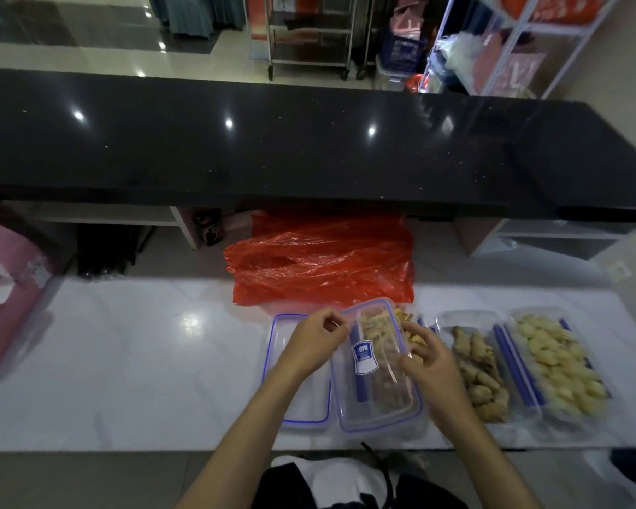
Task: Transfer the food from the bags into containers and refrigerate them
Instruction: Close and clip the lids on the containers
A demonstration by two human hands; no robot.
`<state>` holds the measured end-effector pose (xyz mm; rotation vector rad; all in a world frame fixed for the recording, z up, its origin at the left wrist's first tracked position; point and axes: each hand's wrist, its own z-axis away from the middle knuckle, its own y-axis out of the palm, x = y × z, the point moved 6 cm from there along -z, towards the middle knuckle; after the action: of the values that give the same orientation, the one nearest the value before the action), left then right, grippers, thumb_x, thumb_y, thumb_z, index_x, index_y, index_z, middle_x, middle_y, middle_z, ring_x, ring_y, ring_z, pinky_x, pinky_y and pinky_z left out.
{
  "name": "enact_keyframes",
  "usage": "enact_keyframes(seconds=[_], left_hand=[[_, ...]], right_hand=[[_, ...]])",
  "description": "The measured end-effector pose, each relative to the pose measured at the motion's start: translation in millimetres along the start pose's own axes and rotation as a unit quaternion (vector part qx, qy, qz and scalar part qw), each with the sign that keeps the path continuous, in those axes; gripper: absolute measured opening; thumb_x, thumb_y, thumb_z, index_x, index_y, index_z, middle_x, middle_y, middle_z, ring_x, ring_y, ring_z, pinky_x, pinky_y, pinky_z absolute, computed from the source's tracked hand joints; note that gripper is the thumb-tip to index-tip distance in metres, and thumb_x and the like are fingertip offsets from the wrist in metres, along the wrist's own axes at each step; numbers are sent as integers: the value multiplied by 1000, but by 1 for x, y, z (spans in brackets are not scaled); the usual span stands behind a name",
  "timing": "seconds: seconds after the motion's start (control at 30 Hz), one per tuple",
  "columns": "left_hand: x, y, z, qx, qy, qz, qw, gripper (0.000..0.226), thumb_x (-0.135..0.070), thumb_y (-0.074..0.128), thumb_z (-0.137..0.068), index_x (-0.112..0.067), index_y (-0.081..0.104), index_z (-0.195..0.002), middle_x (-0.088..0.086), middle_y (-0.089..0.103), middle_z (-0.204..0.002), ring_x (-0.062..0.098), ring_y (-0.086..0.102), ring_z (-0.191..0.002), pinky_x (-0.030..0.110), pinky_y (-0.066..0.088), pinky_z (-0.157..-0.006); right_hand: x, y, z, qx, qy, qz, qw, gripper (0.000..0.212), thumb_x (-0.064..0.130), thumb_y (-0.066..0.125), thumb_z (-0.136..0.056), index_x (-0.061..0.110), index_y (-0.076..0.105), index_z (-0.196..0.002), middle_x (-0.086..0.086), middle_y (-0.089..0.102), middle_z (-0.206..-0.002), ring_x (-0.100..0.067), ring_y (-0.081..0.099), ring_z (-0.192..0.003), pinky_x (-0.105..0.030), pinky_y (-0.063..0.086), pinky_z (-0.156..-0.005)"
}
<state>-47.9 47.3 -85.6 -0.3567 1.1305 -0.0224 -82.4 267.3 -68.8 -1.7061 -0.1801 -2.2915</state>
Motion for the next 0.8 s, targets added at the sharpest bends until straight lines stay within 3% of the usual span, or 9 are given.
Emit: enact_keyframes(seconds=[0.07,0.17,0.27,0.37,0.47,0.57,0.67,0.8], left_hand=[[4,2,-5,-33,2,-58,998,8,-25,71,-93,-28,65,-90,-2,70,-93,17,64,-84,30,48,-73],[10,12,-10,-20,-34,-100,994,25,-31,72,-93,-22,62,-114,0,65,-108,21,65,-96,31,50,-79],[11,32,-3,55,-138,-10,989,40,-43,70,-95,-26,49,-125,0,65,-106,22,70,-81,34,58,-67],[6,46,0,78,-159,27,984,47,-51,69,-94,-26,51,-130,2,65,-110,17,71,-68,35,64,-65],[3,49,-3,56,-144,20,988,47,-51,68,-95,-23,54,-129,3,66,-110,17,71,-64,40,66,-71],[-1,48,-4,27,-129,29,991,36,-44,69,-97,-19,59,-122,8,69,-101,23,71,-67,42,67,-71],[-2,48,-6,1,-109,12,994,30,-42,69,-97,-18,63,-115,16,71,-104,25,69,-71,38,66,-67],[-3,50,-10,-20,-89,-2,996,26,-42,68,-98,-24,63,-115,5,67,-87,21,68,-69,30,63,-59]], right_hand=[[-7,-20,2,-24,16,-15,999,49,-11,66,-87,22,64,-124,-13,78,-94,-25,77,-79,-37,61,-62],[-19,-42,0,-38,59,-29,997,46,-6,65,-91,21,63,-128,-14,77,-90,-32,76,-76,-45,60,-63],[-21,-52,-6,-53,91,-55,993,47,-6,63,-91,25,62,-126,-14,77,-88,-36,76,-74,-40,60,-56],[-19,-55,-15,-61,106,-66,990,47,-4,65,-89,23,62,-126,-17,78,-89,-36,75,-75,-42,61,-64],[-20,-58,-22,-72,118,-53,989,43,-3,66,-89,19,64,-126,-17,78,-89,-33,74,-72,-51,62,-71],[-17,-62,-26,-82,98,-20,992,33,7,68,-94,18,66,-125,-14,77,-91,-27,75,-71,-43,63,-61],[-15,-65,-27,-80,83,15,993,32,14,69,-95,20,66,-127,-14,74,-102,-28,77,-74,-47,64,-59],[-11,-68,-28,-88,62,43,993,32,19,70,-96,21,67,-127,-10,71,-108,-18,76,-75,-32,61,-54]])
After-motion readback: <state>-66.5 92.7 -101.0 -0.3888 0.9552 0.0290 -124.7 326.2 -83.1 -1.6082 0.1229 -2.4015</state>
